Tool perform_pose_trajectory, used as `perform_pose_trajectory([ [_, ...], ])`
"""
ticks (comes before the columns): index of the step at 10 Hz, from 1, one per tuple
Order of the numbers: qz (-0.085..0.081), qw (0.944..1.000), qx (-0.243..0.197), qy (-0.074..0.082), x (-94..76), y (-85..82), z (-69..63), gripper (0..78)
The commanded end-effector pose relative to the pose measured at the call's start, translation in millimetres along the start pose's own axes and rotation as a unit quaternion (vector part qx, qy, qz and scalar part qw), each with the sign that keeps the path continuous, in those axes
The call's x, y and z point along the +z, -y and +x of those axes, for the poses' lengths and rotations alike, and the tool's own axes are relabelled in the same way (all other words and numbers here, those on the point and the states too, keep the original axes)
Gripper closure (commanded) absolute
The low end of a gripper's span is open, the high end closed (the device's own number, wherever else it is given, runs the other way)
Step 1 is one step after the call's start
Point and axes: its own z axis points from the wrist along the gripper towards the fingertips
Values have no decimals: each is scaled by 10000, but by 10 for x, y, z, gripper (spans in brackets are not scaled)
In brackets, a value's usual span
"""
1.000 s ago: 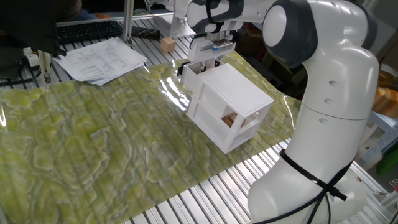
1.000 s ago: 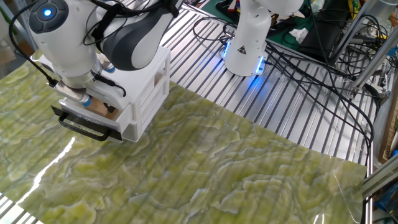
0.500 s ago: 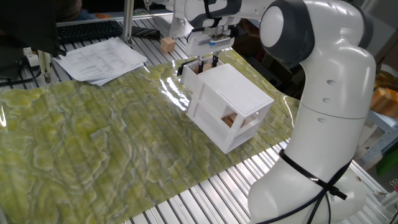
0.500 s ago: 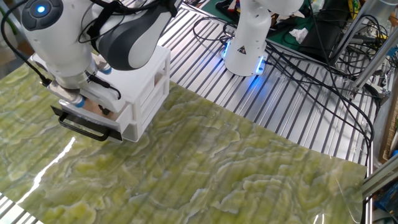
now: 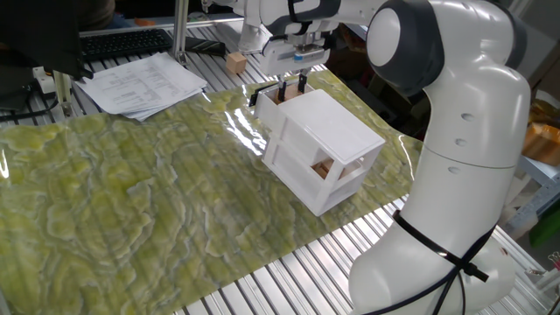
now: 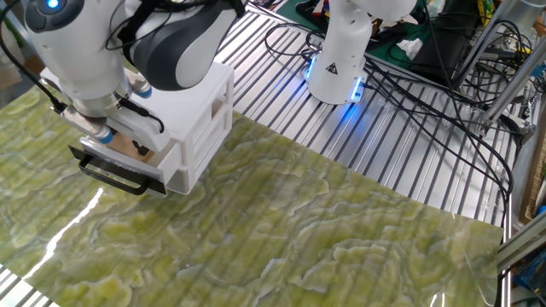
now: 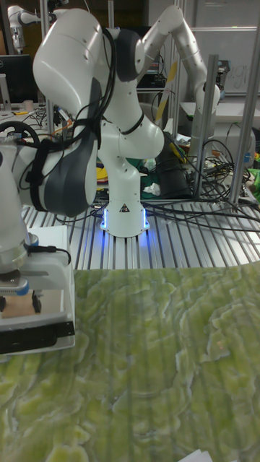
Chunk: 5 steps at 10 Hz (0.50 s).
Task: Take something out of a drawer
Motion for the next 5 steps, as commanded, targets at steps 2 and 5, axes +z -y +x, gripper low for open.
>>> perform_pose_trajectory([
  [2,-14,10000,65,56,-100,-8,-23,750],
  [5,-26,9997,172,171,-105,-8,-71,750],
])
